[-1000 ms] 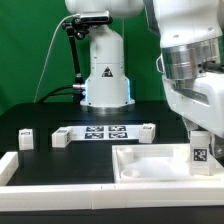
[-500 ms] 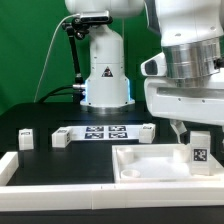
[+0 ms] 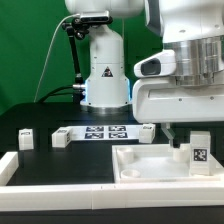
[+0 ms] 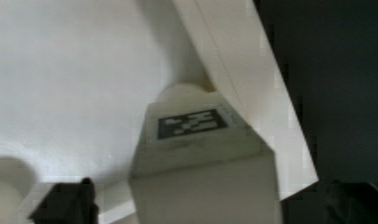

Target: Assemble one leg

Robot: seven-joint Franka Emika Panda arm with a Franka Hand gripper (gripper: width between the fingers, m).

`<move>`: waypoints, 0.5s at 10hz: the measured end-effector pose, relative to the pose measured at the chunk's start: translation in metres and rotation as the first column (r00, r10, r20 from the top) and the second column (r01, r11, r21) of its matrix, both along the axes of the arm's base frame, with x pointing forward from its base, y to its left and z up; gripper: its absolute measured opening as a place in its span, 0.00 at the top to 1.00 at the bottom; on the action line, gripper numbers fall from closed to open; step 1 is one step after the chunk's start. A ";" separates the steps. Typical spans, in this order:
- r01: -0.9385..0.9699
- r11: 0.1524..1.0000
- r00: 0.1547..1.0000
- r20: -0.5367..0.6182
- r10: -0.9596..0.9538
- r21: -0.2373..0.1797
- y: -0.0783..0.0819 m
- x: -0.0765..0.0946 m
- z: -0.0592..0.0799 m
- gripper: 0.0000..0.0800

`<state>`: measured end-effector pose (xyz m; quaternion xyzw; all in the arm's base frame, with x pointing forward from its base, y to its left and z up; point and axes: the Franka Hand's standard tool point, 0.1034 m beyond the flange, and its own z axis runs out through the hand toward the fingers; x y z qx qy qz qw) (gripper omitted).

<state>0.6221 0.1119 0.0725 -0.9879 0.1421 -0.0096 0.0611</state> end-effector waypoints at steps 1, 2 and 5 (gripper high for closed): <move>-0.018 1.000 1.000 0.002 0.018 -0.001 0.000 0.000 0.000 0.19; -0.017 1.000 1.000 0.002 0.017 0.000 0.000 0.000 0.000 0.32; -0.016 1.000 1.000 0.003 0.016 0.000 0.000 0.000 0.000 0.64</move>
Offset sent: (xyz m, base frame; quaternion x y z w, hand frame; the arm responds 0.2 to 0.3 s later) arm 0.0000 0.0000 0.0000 0.0000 0.0000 0.0000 1.0000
